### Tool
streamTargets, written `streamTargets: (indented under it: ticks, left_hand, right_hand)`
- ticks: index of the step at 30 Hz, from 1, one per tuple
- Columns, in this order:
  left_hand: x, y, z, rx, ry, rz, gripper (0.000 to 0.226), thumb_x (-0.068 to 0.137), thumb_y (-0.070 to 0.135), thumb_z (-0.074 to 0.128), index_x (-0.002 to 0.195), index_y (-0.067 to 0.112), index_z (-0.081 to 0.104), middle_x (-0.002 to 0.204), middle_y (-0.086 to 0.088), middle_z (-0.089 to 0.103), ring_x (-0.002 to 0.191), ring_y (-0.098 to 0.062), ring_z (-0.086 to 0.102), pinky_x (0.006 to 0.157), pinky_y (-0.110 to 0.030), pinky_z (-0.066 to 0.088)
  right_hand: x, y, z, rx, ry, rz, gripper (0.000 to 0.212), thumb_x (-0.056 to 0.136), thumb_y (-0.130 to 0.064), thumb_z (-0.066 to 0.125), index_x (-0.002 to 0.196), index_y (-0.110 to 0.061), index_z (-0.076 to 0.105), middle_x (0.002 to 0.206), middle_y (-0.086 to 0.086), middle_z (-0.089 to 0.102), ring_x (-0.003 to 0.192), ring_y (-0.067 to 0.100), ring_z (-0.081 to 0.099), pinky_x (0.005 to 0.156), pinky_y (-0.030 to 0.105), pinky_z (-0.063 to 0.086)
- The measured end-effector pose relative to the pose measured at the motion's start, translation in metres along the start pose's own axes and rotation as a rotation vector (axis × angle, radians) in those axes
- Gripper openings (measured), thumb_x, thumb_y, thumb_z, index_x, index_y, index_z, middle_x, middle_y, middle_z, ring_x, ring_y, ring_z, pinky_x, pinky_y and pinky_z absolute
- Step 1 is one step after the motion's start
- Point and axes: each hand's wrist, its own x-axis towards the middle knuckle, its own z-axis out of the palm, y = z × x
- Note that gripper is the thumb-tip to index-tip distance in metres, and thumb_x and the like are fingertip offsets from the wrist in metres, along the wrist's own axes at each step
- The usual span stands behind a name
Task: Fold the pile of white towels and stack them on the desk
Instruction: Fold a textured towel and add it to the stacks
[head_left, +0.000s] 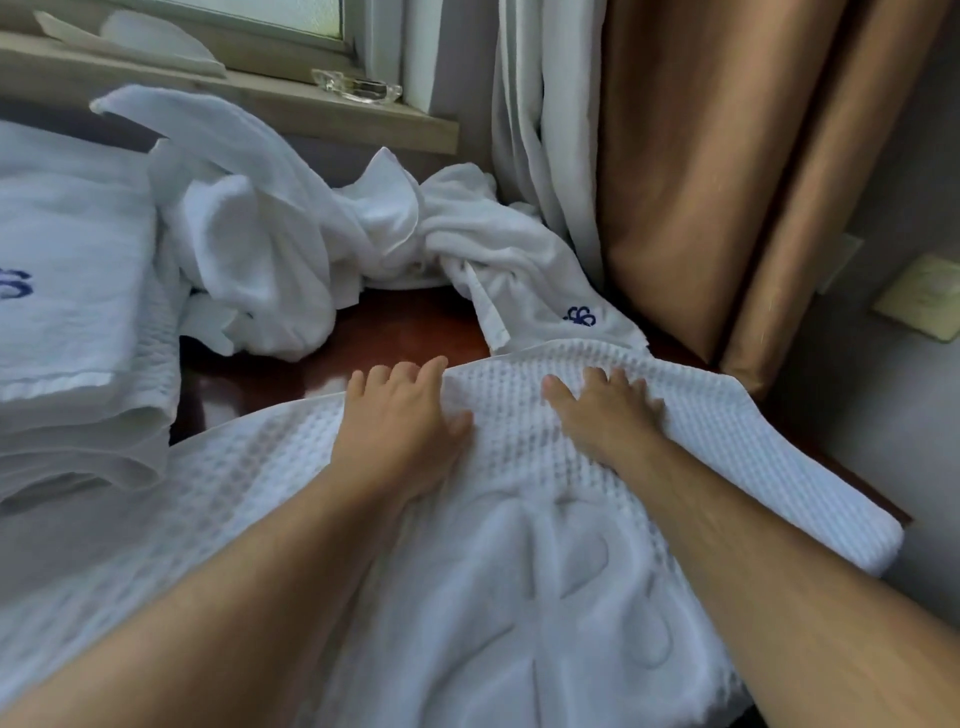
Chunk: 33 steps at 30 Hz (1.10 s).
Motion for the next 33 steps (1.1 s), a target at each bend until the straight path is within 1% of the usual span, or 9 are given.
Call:
streamTargets:
  ticks: [7,11,14,17,20,23,28,30,33]
  left_hand:
    - [0.005,0.001,-0.017,-0.087,0.125,0.203,0.037,0.087,0.030,0.066,0.124,0.036,0.061,0.107,0.010,0.058,0.103,-0.020,0.053,0.077,-0.034,0.036]
    - [-0.001,0.004,-0.022,-0.192,0.010,0.247,0.036,0.083,0.021,0.060,0.115,0.037,0.061,0.105,0.013,0.060,0.101,-0.016,0.057,0.070,-0.032,0.043]
    - [-0.003,0.003,-0.024,-0.182,-0.049,0.208,0.030,0.082,0.031,0.061,0.112,0.036,0.059,0.098,0.011,0.065,0.094,-0.017,0.060,0.066,-0.033,0.045]
    - [-0.003,0.006,-0.026,-0.080,-0.099,0.171,0.016,0.083,0.041,0.062,0.091,0.028,0.060,0.079,0.007,0.060,0.079,-0.020,0.061,0.055,-0.030,0.037]
    - [-0.003,0.011,-0.024,-0.060,-0.022,0.201,0.021,0.091,0.037,0.057,0.077,0.023,0.049,0.082,0.008,0.050,0.085,-0.020,0.056,0.060,-0.031,0.030]
    - [-0.004,0.011,-0.027,-0.143,0.042,0.177,0.012,0.100,0.034,0.046,0.092,0.025,0.047,0.091,0.008,0.050,0.087,-0.022,0.054,0.064,-0.034,0.031]
    - [-0.005,0.013,-0.033,-0.167,0.142,0.180,0.017,0.096,0.040,0.054,0.099,0.026,0.044,0.084,0.005,0.052,0.082,-0.023,0.057,0.059,-0.035,0.036]
    - [-0.006,0.017,-0.038,-0.116,0.106,0.216,0.038,0.088,0.059,0.062,0.102,0.028,0.047,0.090,0.008,0.054,0.086,-0.020,0.059,0.060,-0.034,0.035]
    - [-0.012,0.026,-0.033,0.010,0.022,0.258,0.042,0.081,0.057,0.070,0.107,0.029,0.052,0.096,0.009,0.055,0.089,-0.021,0.062,0.058,-0.033,0.031]
  right_hand:
    - [0.025,-0.027,-0.029,0.199,0.483,-0.019,0.056,0.097,-0.054,0.040,0.113,-0.008,0.067,0.121,0.018,0.060,0.112,0.038,0.054,0.079,0.040,0.041]
    - [0.039,-0.043,-0.046,0.047,0.102,0.183,0.073,0.089,-0.070,0.036,0.117,-0.009,0.064,0.113,0.014,0.065,0.102,0.033,0.063,0.083,0.036,0.051]
    - [0.045,-0.053,-0.059,-0.110,-0.226,0.192,0.044,0.096,-0.040,0.046,0.119,-0.006,0.060,0.108,0.016,0.064,0.102,0.033,0.065,0.089,0.040,0.056]
    - [0.048,-0.051,-0.066,-0.113,-0.438,0.136,0.015,0.098,-0.014,0.053,0.091,-0.003,0.061,0.082,0.015,0.061,0.080,0.031,0.062,0.071,0.040,0.052]
    - [0.055,-0.032,-0.073,0.116,-0.319,0.128,0.013,0.089,-0.001,0.062,0.079,-0.006,0.057,0.081,0.015,0.063,0.068,0.029,0.063,0.067,0.039,0.059]
    - [0.064,-0.019,-0.080,0.541,-0.051,0.208,0.007,0.092,0.002,0.057,0.098,-0.001,0.059,0.097,0.017,0.063,0.074,0.028,0.064,0.069,0.034,0.059]
    - [0.042,0.008,-0.072,1.584,0.509,0.262,0.063,0.085,-0.001,0.054,0.145,-0.019,0.048,0.124,0.012,0.063,0.106,0.025,0.068,0.087,0.037,0.059]
    - [0.026,0.028,-0.059,1.763,0.469,0.479,0.056,0.078,0.001,0.059,0.132,-0.016,0.061,0.110,0.014,0.069,0.094,0.029,0.071,0.081,0.043,0.062]
    - [0.016,0.043,-0.031,1.495,0.246,0.657,0.031,0.079,-0.008,0.066,0.110,-0.007,0.071,0.106,0.014,0.072,0.096,0.031,0.071,0.088,0.048,0.060]
